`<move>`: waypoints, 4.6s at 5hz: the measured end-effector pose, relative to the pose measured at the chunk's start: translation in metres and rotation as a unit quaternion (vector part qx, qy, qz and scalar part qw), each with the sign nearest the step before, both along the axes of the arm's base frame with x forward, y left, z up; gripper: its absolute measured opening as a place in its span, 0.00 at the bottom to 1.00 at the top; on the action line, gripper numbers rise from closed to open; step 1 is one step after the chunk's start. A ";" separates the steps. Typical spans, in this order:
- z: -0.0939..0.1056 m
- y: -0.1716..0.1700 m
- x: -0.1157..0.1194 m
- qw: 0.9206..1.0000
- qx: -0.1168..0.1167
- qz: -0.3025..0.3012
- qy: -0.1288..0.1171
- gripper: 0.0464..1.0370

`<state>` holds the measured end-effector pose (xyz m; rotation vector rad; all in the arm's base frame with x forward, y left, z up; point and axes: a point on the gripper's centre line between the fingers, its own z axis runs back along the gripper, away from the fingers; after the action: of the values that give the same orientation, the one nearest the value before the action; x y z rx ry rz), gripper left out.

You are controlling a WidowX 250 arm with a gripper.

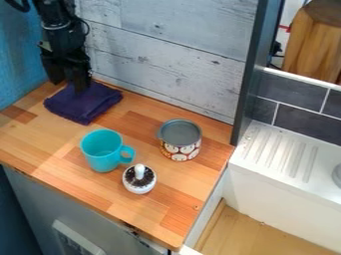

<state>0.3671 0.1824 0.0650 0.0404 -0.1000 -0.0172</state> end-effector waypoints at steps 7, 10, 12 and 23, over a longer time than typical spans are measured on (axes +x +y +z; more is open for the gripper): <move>-0.044 0.019 0.025 0.998 0.031 0.051 -0.015 0.97; -0.048 0.035 -0.019 0.993 0.067 0.062 0.067 0.97; -0.049 0.067 -0.050 0.985 0.058 0.122 0.104 0.97; 0.065 -0.072 -0.053 0.994 -0.043 -0.102 0.009 0.96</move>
<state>0.3145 0.1100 0.1297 -0.0554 -0.0863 -0.2175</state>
